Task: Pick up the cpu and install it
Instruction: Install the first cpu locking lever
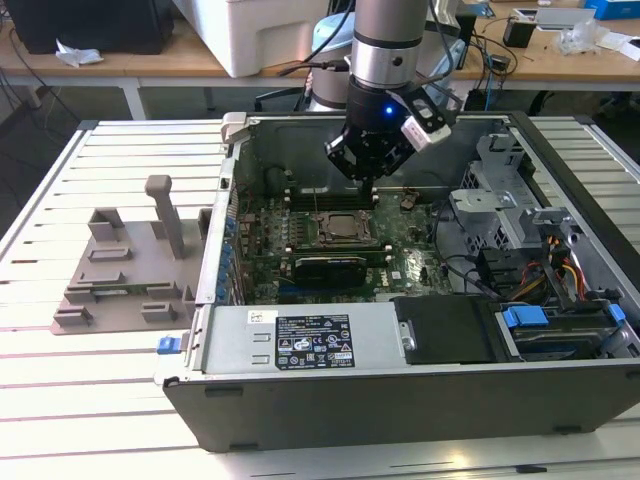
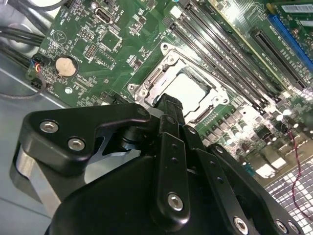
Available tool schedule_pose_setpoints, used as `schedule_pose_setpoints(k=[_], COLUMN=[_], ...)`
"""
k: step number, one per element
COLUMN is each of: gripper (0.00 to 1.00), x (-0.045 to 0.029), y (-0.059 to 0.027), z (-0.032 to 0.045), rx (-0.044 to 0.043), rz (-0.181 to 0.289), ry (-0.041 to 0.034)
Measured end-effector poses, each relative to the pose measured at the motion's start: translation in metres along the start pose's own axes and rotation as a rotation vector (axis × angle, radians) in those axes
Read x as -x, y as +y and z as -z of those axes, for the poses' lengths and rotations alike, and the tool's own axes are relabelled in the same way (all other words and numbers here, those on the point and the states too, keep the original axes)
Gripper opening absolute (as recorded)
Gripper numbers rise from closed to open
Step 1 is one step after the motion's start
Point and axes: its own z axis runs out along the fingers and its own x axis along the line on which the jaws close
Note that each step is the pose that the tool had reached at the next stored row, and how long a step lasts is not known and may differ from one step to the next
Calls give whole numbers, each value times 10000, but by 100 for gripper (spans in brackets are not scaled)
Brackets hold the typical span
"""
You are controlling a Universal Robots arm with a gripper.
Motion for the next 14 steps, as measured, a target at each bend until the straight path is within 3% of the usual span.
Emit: schedule_pose_setpoints(k=[4,5,10,14], gripper=[11,11,11,11], x=[-2,-32,-426,-581], y=[0,6,83,126], z=[0,-1,-8,-10], rx=[0,-1,4,28], rz=[9,11,12,8], ry=[-1,-1,-9,-14])
